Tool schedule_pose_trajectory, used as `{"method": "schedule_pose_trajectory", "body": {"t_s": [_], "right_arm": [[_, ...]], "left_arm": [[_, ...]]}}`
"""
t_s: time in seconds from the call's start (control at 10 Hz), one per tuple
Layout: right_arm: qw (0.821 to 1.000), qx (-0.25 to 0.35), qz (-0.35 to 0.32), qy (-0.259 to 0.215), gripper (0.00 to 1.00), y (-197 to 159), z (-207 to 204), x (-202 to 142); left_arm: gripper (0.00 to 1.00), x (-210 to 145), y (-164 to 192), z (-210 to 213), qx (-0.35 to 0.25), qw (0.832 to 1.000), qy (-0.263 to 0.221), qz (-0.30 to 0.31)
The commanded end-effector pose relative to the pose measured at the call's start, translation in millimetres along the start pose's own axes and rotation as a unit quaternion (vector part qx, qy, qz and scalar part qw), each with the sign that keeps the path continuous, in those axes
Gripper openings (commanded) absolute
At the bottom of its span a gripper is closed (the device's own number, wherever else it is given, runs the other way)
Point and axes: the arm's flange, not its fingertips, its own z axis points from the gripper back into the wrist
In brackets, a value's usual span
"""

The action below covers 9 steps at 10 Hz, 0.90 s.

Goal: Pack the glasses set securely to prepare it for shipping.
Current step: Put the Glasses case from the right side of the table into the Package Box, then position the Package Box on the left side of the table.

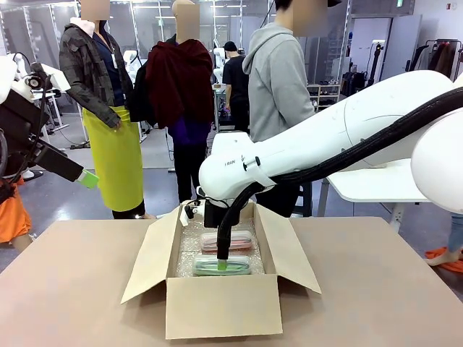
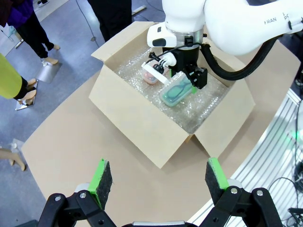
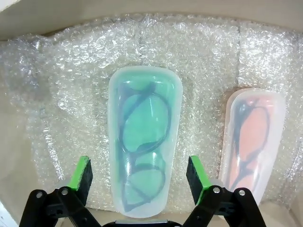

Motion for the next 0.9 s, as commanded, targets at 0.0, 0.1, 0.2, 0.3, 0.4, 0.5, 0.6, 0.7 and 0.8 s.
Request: {"method": "schedule_pose_trajectory", "body": {"t_s": [0.0,0.1,0.2,0.3,0.4,0.5,0.6,0.7,0.8], "right_arm": [[1.000,0.000,0.001,0.001,1.00,1.9,0.1,-0.4],[1.000,0.000,0.001,0.001,1.00,1.9,0.1,-0.4],[1.000,0.000,0.001,0.001,1.00,1.9,0.1,-0.4],[1.000,0.000,0.001,0.001,1.00,1.9,0.1,-0.4],[1.000,0.000,0.001,0.001,1.00,1.9,0.1,-0.4],[1.000,0.000,0.001,0.001,1.00,1.9,0.1,-0.4],[1.000,0.000,0.001,0.001,1.00,1.9,0.1,-0.4],[1.000,0.000,0.001,0.001,1.00,1.9,0.1,-0.4],[1.000,0.000,0.001,0.001,1.00,1.9,0.1,-0.4]], "left_arm": [[1.00,-0.2,1.1,1.5,-0.002,1.000,-0.003,-0.002],[1.00,-0.2,1.1,1.5,-0.002,1.000,-0.003,-0.002],[1.00,-0.2,1.1,1.5,-0.002,1.000,-0.003,-0.002],[1.00,-0.2,1.1,1.5,-0.002,1.000,-0.003,-0.002],[1.00,-0.2,1.1,1.5,-0.002,1.000,-0.003,-0.002],[1.00,-0.2,1.1,1.5,-0.002,1.000,-0.003,-0.002],[1.00,-0.2,1.1,1.5,-0.002,1.000,-0.003,-0.002],[1.00,-0.2,1.1,1.5,-0.002,1.000,-0.003,-0.002],[1.00,-0.2,1.1,1.5,-0.002,1.000,-0.003,-0.002]]}}
